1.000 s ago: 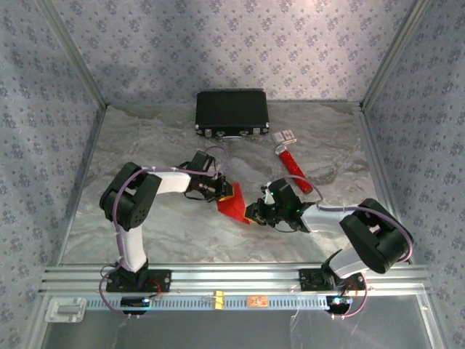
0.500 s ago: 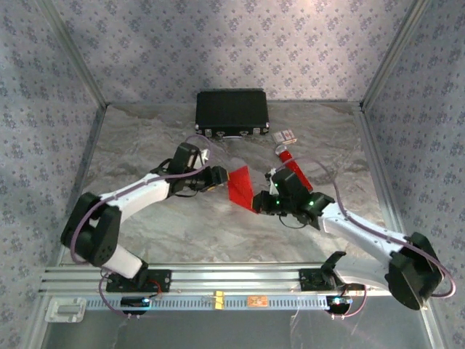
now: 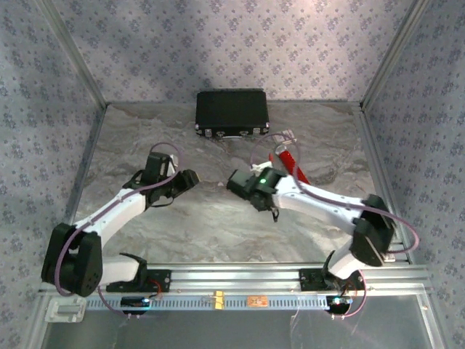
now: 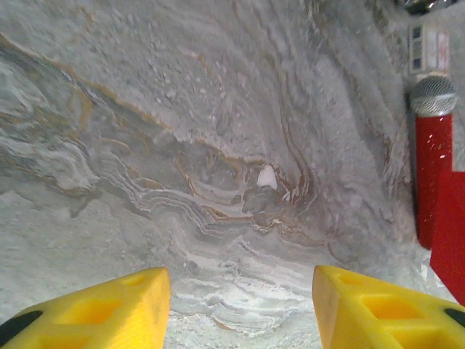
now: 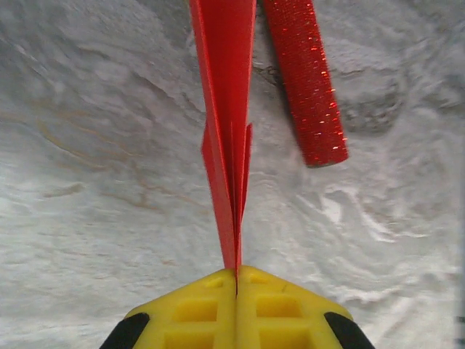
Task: Fold a paper plane with a square sheet of paper (pick it up from the middle)
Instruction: Turn over the paper at the center of the table, then fold the wing for the fifth time at the center of the table.
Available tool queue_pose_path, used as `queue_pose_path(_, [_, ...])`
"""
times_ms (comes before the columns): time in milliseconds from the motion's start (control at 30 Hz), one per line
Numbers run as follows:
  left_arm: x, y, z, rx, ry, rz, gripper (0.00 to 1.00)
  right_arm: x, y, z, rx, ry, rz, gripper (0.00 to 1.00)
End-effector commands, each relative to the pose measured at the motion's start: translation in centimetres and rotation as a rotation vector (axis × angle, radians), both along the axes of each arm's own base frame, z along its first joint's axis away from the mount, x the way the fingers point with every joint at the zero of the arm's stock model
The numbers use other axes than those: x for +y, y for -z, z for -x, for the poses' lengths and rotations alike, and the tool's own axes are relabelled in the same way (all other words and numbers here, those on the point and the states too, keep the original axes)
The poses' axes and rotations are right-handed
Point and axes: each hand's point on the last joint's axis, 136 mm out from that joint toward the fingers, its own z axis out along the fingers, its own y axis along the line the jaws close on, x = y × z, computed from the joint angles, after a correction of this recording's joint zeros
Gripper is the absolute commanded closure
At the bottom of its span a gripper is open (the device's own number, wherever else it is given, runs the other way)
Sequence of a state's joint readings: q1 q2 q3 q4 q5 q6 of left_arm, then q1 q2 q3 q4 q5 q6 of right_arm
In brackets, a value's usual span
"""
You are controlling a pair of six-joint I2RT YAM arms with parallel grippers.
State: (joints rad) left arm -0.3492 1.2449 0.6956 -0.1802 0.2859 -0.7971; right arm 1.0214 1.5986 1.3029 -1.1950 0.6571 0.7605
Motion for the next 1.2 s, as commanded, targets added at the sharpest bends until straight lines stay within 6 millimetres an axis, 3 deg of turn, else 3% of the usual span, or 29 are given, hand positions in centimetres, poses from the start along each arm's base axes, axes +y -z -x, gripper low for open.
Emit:
queue_pose_path(0, [1.7,0.3,0.5,-0.002,-0.026,-0.03,0.46,0.6,-0.5,0.5,-0.02,-0.084,0.21,0.96])
queue_pose_path(200, [3.2,-0.2,0.3,-0.01,-0.066,-0.033,0.46,7.3,4.5,3.0,0.108,-0.277,0.112,0.92])
queue_pose_path(333, [3.7,-0.1,0.4,-0.009,-0.086,-0.026,0.46,10.5,6.9,4.7,0.201,-0.37,-0.041,0.82])
queue_pose_path(533, [4.1,0.0,0.4,0.002,-0.097,0.005,0.46,12.5,6.9,4.5,0.229,-0.358,-0.313,0.69])
queue_pose_path(667, [3.6,0.0,0.3,-0.003,-0.063,0.029,0.46,12.5,5.9,3.3,0.21,-0.288,-0.553,0.55])
queue_pose_path(733, [2.9,0.1,0.3,0.003,-0.029,0.053,0.46,11.1,6.4,2.2,0.22,-0.165,-0.667,0.54])
queue_pose_path(833, [1.8,0.5,0.5,0.034,0.023,0.097,0.46,9.4,8.0,1.0,0.271,-0.038,-0.828,0.67])
queue_pose_path(933, [0.8,0.9,0.7,0.061,0.066,0.141,0.5,9.1,9.0,0.7,0.3,0.0,-0.963,0.71])
queue_pose_path(1167, [-1.4,1.0,1.0,0.082,0.127,0.205,0.63,9.1,11.1,1.4,0.376,0.046,-1.002,0.85])
